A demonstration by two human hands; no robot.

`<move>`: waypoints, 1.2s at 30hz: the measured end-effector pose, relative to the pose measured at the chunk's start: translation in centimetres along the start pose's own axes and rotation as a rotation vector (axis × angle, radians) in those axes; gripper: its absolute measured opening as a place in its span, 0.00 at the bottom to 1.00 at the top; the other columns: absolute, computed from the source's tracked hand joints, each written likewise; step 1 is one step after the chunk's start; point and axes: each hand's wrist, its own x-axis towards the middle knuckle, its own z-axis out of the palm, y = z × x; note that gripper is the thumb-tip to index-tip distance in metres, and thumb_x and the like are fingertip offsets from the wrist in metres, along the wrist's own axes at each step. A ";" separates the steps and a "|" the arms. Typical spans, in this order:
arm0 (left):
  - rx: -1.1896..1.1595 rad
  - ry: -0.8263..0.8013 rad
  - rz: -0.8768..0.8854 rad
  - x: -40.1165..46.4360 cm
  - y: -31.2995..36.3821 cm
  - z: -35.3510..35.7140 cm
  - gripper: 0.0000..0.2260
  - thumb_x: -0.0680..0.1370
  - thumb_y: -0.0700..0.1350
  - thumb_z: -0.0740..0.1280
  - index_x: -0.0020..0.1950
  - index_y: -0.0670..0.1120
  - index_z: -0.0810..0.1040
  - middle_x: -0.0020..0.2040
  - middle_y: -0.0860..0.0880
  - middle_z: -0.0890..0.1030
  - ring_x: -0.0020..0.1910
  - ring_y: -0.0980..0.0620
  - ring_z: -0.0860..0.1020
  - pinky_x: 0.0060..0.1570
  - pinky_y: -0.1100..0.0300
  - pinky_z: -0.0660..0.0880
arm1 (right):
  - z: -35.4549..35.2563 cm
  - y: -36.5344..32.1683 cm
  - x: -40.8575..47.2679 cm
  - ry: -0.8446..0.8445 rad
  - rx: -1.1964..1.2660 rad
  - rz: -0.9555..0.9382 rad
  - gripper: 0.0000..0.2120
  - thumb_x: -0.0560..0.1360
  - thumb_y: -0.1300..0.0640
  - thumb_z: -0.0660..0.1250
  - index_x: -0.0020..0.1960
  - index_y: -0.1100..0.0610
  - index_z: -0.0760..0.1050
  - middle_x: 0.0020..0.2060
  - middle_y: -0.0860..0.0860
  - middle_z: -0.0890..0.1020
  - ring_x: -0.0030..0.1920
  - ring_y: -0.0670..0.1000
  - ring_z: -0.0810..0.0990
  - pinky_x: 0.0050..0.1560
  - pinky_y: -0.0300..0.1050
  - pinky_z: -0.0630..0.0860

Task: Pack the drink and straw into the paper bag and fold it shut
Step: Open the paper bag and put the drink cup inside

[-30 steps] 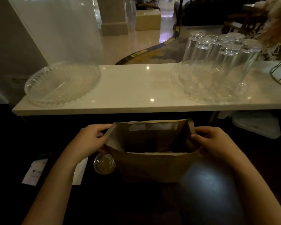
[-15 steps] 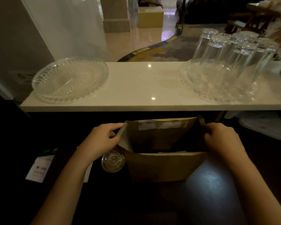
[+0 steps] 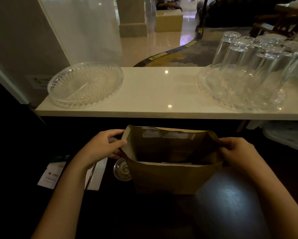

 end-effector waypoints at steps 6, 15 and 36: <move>0.075 0.132 0.005 0.7 -3.8 -0.2 0.20 0.75 0.49 0.66 0.67 0.53 0.69 0.56 0.44 0.81 0.50 0.49 0.82 0.46 0.58 0.79 | 0.4 -0.2 0.3 0.007 -0.008 0.012 0.16 0.74 0.64 0.60 0.56 0.50 0.78 0.40 0.55 0.83 0.35 0.48 0.79 0.30 0.36 0.70; 0.959 -0.273 -0.015 3.5 -12.3 3.2 0.39 0.68 0.49 0.73 0.73 0.52 0.56 0.77 0.47 0.49 0.74 0.44 0.53 0.69 0.48 0.63 | 0.5 -0.4 0.4 0.012 -0.018 0.021 0.16 0.75 0.65 0.60 0.57 0.51 0.78 0.40 0.55 0.82 0.35 0.48 0.78 0.31 0.36 0.69; 0.727 0.099 0.104 1.3 -9.0 -6.5 0.34 0.62 0.53 0.76 0.63 0.66 0.65 0.56 0.48 0.71 0.54 0.50 0.74 0.52 0.59 0.72 | 0.2 -0.5 0.4 0.007 0.020 0.024 0.15 0.75 0.65 0.60 0.56 0.52 0.78 0.34 0.51 0.81 0.32 0.47 0.79 0.35 0.41 0.74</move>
